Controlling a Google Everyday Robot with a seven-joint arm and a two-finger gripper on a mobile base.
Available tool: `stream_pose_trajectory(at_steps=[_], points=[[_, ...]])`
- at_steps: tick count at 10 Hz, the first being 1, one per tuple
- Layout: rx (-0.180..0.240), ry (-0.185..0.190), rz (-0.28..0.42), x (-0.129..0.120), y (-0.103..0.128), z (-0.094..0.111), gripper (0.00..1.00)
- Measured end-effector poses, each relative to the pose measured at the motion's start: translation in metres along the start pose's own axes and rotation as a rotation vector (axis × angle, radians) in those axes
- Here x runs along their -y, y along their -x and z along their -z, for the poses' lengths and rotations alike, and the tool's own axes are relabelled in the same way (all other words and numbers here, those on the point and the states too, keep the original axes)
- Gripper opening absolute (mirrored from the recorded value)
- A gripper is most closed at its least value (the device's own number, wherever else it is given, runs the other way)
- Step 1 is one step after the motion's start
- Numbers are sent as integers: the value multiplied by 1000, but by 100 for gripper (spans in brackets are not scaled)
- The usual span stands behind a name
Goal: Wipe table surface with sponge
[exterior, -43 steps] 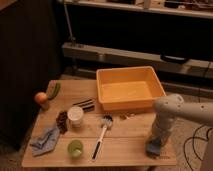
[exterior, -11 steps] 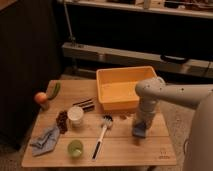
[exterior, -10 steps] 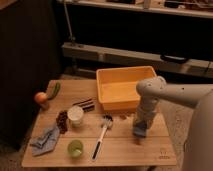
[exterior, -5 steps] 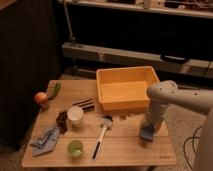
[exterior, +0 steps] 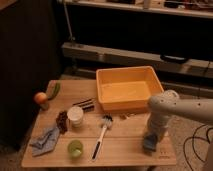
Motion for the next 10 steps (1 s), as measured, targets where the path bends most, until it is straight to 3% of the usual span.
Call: stream_pose_trajectory(at_steps=[4,7,10], points=[[-9,-36,10,-2,-24,-27,14],[0,-48,39,-7,-41,-31,14],[17,-60,126,-52,-57,-30,14]])
